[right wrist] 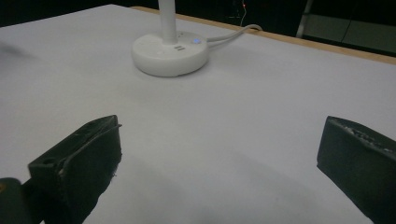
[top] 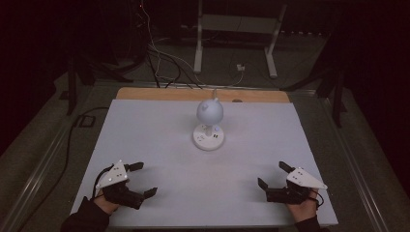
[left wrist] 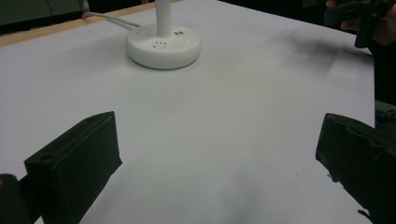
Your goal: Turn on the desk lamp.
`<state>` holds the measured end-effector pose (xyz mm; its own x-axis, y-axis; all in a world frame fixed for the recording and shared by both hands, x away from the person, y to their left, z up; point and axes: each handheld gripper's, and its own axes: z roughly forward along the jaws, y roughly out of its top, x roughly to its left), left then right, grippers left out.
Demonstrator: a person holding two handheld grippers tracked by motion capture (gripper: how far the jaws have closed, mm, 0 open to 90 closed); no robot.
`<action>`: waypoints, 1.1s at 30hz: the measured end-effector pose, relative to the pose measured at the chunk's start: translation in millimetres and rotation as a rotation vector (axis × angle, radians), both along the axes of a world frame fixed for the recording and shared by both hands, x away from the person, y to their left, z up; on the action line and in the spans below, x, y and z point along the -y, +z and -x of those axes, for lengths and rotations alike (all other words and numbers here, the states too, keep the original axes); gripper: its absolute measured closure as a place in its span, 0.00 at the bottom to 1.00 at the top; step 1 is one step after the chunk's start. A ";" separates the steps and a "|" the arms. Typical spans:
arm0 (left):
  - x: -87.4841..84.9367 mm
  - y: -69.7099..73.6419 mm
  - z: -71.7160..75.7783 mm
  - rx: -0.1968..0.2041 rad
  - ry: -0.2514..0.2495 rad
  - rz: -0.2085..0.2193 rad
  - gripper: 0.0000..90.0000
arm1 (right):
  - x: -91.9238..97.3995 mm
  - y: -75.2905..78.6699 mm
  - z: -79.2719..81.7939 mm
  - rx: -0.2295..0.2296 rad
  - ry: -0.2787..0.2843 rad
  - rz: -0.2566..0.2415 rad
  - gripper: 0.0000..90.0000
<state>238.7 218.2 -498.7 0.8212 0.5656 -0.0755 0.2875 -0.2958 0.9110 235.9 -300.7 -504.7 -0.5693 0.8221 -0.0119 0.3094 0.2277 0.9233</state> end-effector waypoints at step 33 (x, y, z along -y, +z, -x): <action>-0.9 1.1 -0.7 -0.007 0.005 0.020 0.00 | -6.0 6.0 -3.4 -0.060 0.002 -0.009 0.00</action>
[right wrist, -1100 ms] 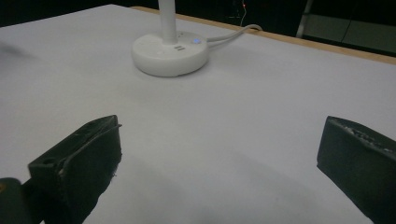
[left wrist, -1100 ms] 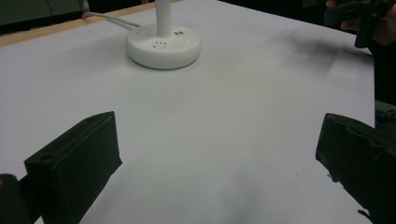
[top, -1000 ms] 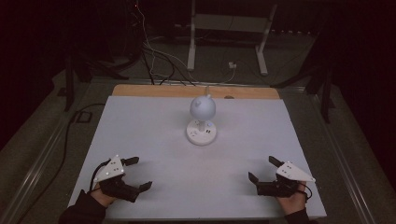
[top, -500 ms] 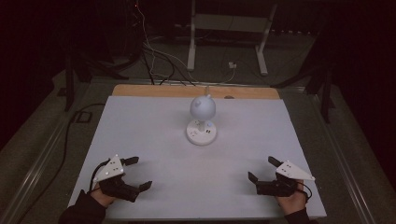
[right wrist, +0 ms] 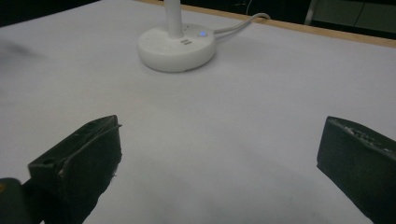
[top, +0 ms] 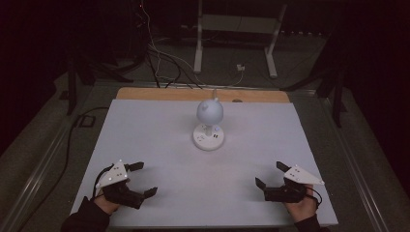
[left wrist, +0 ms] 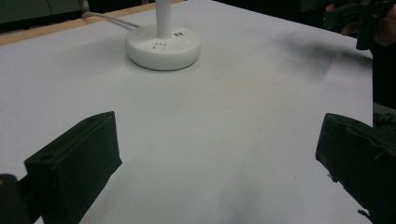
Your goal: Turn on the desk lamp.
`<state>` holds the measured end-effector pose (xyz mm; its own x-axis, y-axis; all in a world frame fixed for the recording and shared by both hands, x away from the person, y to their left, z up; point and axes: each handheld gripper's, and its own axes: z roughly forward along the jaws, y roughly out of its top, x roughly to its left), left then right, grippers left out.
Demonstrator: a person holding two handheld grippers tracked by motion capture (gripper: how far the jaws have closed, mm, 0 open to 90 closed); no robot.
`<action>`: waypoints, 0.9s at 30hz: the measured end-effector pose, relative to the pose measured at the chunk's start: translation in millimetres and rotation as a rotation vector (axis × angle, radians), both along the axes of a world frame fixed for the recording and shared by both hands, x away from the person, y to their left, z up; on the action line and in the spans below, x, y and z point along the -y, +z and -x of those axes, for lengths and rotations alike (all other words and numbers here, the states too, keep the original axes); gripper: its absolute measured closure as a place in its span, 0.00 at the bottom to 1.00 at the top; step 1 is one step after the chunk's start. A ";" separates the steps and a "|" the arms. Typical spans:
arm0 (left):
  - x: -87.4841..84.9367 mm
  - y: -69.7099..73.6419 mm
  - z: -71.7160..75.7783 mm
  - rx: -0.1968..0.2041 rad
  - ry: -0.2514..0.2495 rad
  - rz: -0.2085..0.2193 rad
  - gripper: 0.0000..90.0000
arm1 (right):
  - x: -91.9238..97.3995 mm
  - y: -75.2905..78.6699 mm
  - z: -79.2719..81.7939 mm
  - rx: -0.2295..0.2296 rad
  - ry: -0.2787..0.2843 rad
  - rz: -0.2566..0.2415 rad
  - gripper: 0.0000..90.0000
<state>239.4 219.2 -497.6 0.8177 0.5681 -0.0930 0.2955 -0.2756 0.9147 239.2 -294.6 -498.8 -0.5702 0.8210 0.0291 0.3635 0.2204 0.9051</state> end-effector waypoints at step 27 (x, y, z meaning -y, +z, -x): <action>-0.1 0.3 0.2 0.001 -0.004 0.009 0.00 | -11.7 33.0 -20.4 -0.003 0.023 -0.040 0.00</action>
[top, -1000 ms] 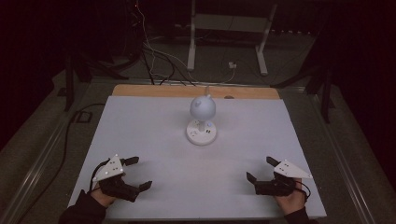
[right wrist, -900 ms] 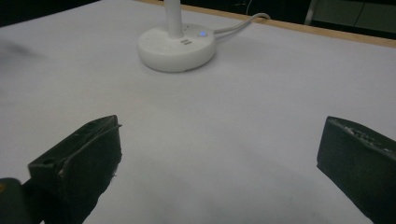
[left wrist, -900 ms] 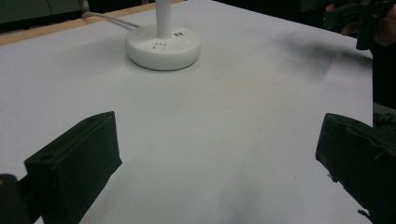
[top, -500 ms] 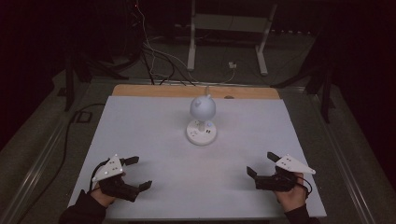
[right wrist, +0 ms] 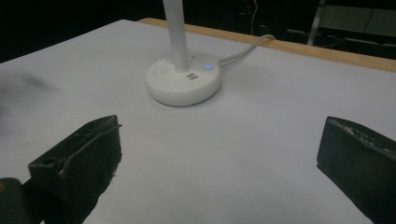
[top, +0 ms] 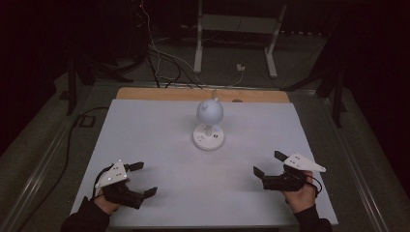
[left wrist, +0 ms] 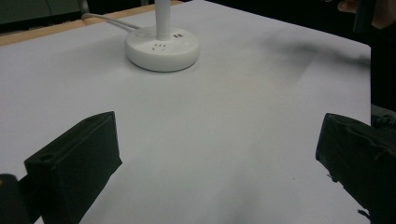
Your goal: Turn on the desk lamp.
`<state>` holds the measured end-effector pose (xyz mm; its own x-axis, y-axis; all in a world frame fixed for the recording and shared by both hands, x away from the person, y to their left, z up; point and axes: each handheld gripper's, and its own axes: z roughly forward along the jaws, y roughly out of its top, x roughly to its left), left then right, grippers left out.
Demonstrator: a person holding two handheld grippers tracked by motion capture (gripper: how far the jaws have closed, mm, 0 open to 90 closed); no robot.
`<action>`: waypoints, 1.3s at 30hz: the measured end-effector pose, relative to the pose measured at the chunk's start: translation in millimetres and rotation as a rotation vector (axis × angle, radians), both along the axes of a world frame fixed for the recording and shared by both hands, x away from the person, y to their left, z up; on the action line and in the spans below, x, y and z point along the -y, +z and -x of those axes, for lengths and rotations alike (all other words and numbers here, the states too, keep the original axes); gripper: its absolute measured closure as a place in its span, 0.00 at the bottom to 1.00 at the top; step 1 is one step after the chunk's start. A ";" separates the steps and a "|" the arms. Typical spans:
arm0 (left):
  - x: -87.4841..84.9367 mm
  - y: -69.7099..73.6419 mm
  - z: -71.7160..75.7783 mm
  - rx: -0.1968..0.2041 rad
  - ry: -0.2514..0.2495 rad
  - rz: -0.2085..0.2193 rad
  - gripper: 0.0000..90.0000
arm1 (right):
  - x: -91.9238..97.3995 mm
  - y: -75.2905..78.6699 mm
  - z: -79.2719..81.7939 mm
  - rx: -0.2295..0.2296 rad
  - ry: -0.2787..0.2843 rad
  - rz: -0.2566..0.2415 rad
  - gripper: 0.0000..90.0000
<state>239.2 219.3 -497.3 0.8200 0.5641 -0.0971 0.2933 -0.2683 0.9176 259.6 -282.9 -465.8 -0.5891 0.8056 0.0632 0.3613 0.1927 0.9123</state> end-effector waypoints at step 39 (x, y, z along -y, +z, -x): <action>0.1 0.3 0.5 -0.007 -0.002 0.005 0.00 | -49.8 19.6 -42.6 0.002 0.132 -0.012 0.00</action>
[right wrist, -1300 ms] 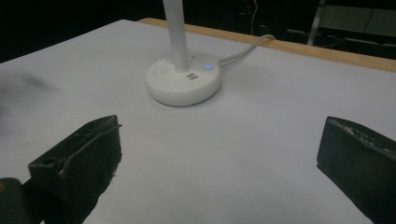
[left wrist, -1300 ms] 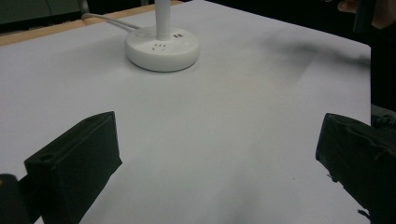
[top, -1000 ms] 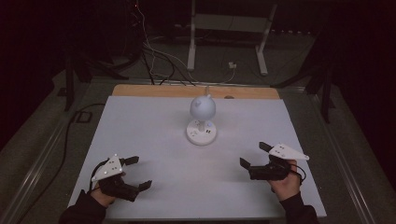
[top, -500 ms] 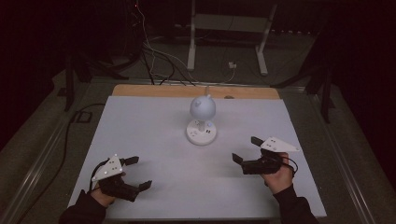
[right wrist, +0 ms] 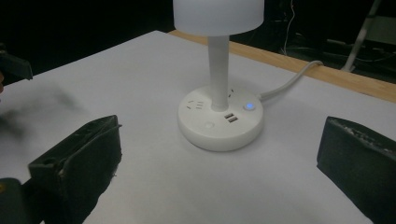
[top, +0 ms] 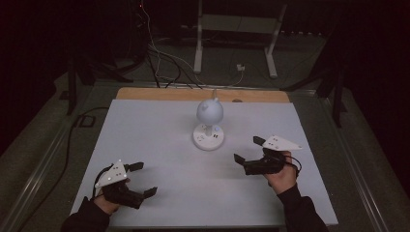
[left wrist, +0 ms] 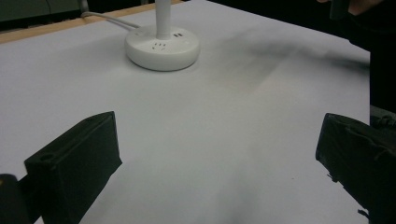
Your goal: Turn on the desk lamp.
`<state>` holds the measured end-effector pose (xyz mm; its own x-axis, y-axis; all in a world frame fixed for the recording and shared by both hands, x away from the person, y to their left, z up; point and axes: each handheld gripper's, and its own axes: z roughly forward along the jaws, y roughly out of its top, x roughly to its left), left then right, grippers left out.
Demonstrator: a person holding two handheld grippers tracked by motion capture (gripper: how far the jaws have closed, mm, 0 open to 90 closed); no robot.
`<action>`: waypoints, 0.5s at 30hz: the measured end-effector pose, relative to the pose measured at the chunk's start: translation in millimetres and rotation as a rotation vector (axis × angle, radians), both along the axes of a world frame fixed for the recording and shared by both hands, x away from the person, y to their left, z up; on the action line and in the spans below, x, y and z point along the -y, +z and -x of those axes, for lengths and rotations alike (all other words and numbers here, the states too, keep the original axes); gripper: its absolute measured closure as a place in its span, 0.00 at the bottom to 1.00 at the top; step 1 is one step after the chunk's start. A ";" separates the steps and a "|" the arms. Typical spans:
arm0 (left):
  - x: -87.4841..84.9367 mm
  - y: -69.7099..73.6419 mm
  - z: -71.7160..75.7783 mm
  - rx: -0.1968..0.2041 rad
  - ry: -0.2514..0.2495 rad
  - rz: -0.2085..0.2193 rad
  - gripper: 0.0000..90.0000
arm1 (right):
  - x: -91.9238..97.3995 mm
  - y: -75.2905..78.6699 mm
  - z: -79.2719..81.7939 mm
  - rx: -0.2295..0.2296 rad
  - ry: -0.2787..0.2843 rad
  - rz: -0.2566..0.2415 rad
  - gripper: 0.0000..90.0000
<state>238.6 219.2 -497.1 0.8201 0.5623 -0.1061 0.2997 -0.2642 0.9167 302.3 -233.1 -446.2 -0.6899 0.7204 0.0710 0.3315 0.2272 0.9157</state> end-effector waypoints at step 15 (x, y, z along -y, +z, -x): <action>-0.3 0.1 0.2 0.001 -0.001 0.003 0.00 | -25.5 7.6 -14.9 0.012 0.056 0.005 0.00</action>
